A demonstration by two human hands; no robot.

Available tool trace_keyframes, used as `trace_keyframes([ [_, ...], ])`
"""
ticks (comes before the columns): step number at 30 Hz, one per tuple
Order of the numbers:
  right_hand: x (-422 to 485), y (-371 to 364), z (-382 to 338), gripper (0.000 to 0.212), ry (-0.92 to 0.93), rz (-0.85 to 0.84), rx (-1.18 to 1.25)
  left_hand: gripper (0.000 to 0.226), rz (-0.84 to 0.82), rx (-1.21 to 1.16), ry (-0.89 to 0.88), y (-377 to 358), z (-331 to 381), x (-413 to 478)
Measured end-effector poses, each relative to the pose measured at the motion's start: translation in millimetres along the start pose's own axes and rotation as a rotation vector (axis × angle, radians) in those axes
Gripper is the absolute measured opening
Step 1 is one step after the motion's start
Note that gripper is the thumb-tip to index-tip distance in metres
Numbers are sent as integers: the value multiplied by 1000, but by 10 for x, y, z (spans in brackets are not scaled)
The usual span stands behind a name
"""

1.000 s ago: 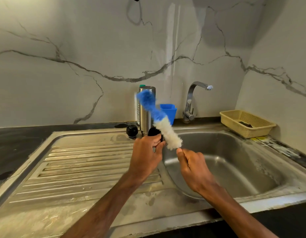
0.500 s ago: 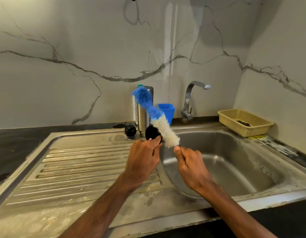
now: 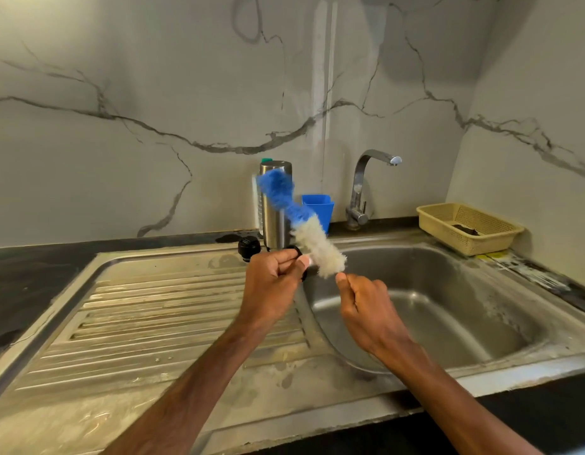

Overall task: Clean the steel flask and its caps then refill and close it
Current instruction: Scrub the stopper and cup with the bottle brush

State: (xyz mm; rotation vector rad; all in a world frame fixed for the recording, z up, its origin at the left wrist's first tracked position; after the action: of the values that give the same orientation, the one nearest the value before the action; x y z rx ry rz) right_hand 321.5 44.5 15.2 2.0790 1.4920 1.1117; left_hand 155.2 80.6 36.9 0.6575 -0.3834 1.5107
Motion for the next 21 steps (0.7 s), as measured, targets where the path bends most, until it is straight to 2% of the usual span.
trace_keyframes([
  [3,13,-38,12,45,-8,-8,32,33,21,-51,68,-3,-26,-15],
  [6,-10,3,-31,46,4,8,59,17,80,-242,210,-10,-85,-66],
  [10,-23,10,-69,46,12,12,72,20,190,-420,339,36,-169,-100],
  [12,-19,-29,-63,46,26,1,26,14,202,-483,375,6,-192,-125],
  [16,14,15,-4,47,-10,37,89,2,322,-637,486,26,-262,-182],
  [21,-41,18,-107,44,42,32,93,23,403,-905,659,-102,-330,-262],
])
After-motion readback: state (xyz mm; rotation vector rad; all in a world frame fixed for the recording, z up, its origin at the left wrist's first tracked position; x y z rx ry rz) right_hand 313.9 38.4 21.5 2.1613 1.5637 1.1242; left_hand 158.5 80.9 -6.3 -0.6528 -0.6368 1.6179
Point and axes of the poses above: each hand's wrist, its own x-axis towards the middle knuckle, its own y-axis out of the back of the hand, z = x × y, the point moved 9 cm from there along x, towards the middle knuckle, and after that the axes turned 9 degrees about -y, right-handed, at the moved point
